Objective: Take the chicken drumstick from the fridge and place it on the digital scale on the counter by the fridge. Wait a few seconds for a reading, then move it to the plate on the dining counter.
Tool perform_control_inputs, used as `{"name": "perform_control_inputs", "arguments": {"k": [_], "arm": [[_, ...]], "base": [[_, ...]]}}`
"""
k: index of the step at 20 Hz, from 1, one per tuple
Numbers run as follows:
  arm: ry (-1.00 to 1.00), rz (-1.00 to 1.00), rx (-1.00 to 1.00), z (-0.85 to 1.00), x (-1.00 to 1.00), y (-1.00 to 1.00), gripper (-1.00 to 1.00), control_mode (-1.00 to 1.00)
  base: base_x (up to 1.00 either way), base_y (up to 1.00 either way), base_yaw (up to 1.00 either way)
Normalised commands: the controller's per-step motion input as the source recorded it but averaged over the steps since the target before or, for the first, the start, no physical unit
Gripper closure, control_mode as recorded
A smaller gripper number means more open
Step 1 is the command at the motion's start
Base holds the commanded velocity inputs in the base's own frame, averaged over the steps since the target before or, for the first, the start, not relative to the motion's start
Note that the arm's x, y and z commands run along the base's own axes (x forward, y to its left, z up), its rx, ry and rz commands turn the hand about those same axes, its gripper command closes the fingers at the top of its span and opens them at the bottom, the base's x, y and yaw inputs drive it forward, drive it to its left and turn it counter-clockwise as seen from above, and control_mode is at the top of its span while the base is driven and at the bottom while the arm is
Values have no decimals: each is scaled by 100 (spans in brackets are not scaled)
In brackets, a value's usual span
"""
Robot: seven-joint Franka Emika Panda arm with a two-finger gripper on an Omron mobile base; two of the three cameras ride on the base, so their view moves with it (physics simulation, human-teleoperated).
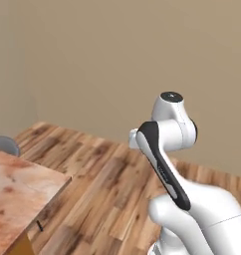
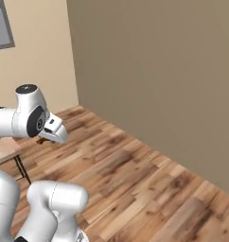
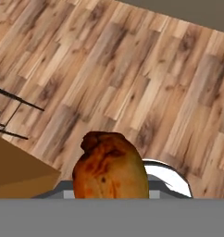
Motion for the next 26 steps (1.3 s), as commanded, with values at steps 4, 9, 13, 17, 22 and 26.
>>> {"name": "perform_control_inputs", "arguments": {"k": [4, 9, 13, 17, 22, 26], "arm": [[0, 0, 0, 0, 0, 0, 100, 100], [0, 0, 0, 0, 0, 0, 100, 100], [0, 0, 0, 0, 0, 0, 100, 100], [0, 0, 0, 0, 0, 0, 100, 100], [0, 0, 0, 0, 0, 0, 100, 100], [0, 0, 0, 0, 0, 0, 100, 100]], "base": [[100, -36, 42], [100, -29, 47], [100, -25, 53], [100, -22, 60], [100, -20, 63], [100, -28, 61]]}}
